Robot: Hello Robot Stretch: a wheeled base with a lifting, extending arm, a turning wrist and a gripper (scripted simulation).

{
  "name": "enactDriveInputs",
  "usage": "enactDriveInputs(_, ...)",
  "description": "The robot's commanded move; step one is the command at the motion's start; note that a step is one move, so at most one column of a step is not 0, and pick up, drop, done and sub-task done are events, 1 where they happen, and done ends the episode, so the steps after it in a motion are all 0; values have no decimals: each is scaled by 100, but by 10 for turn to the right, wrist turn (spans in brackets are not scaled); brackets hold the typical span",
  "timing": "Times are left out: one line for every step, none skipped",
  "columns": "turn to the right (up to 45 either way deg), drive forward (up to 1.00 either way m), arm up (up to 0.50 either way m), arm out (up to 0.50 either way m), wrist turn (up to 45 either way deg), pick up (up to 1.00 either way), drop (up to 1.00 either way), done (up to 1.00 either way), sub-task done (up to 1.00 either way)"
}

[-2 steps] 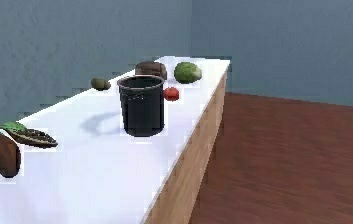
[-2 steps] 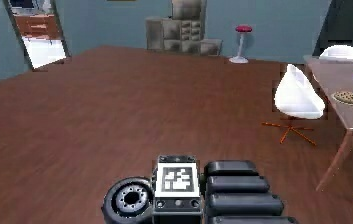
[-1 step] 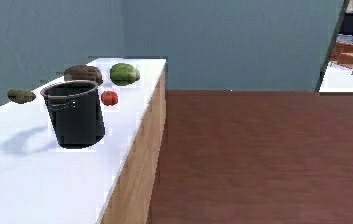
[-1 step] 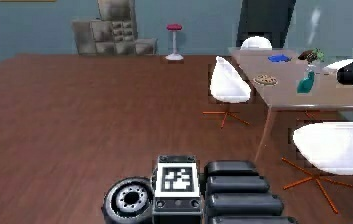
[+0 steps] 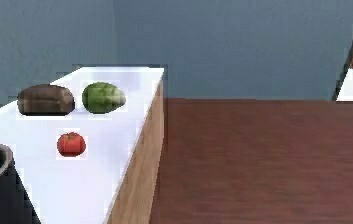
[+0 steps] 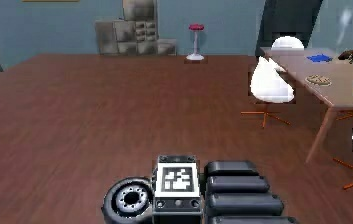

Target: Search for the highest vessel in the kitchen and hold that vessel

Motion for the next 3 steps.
enactDriveInputs(-450, 0, 0, 0, 0, 0, 0, 0, 0)
enactDriveInputs(-450, 0, 0, 0, 0, 0, 0, 0, 0)
enactDriveInputs(-420, 0, 0, 0, 0, 0, 0, 0, 0)
